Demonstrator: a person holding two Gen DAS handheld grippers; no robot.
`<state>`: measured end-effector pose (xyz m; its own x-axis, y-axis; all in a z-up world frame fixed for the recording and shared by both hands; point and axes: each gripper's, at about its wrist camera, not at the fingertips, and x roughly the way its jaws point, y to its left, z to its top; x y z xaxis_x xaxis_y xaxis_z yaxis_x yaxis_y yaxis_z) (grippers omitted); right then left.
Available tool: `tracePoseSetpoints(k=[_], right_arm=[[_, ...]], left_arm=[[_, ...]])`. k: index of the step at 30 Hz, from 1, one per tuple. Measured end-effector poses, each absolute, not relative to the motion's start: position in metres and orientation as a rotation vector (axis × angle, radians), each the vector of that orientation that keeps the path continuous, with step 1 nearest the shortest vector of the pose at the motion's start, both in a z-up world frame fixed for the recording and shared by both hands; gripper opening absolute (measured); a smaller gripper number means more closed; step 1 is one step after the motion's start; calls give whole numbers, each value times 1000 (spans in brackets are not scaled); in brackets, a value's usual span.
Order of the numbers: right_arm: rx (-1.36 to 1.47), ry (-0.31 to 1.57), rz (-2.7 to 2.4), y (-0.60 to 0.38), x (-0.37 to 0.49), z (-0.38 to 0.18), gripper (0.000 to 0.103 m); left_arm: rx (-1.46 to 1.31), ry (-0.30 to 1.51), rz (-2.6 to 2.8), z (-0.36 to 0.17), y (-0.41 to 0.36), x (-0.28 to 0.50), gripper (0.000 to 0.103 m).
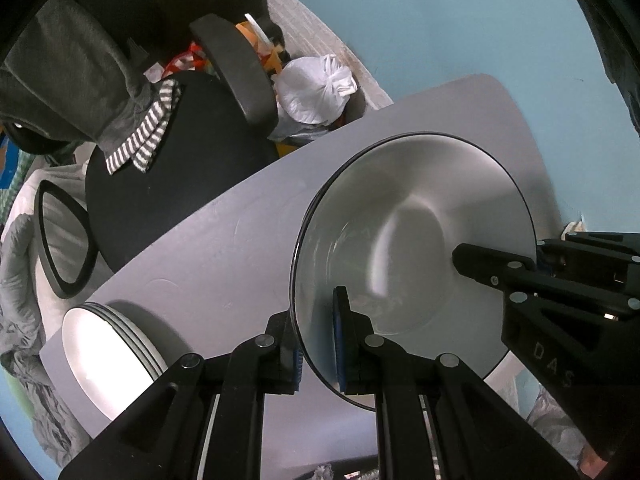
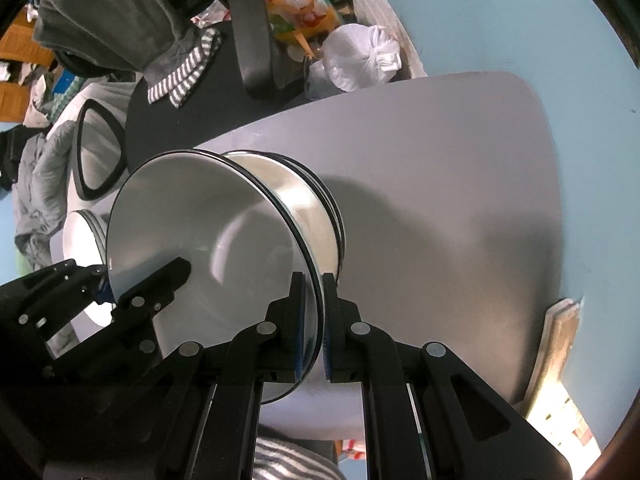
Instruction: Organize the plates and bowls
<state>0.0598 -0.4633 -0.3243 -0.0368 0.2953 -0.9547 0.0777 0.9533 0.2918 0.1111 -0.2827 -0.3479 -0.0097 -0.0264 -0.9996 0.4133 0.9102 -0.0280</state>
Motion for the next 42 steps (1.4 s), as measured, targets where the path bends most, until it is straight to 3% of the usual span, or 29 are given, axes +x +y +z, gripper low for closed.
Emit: tracePoseSetpoints(k=[6, 12, 19, 26, 28, 29, 30, 32, 36, 38, 42], right_arm=[[281, 1619, 175, -459, 63, -328, 8], [283, 1604, 160, -460, 66, -322, 17], [256, 1602, 155, -462, 65, -315, 23], [251, 1572, 138, -468, 61, -305, 23], [242, 1561, 131, -468, 58, -301, 23], [237, 1553, 129, -468, 57, -299, 23], [226, 1541, 120, -468, 55, -295, 24], [217, 1524, 107, -469, 51, -290, 33], [219, 1474, 84, -471, 43, -279, 49], [218, 1458, 81, -470, 40, -274, 51], [202, 1414, 85, -467, 33, -263, 57]], left_arm=[[303, 1567, -362, -355, -280, 115, 12], [337, 1599, -370, -365, -285, 116, 19], [335, 1581, -371, -358, -284, 118, 19], [310, 1569, -394, -351, -276, 118, 20], [312, 1559, -394, -346, -274, 117, 24], [322, 1547, -387, -343, -272, 115, 34], [330, 1535, -382, -342, -272, 114, 51], [348, 1497, -381, -335, -269, 110, 67], [328, 1482, -391, -325, -258, 104, 69], [308, 1477, -392, -320, -252, 102, 75], [270, 1429, -379, -305, -237, 95, 76]])
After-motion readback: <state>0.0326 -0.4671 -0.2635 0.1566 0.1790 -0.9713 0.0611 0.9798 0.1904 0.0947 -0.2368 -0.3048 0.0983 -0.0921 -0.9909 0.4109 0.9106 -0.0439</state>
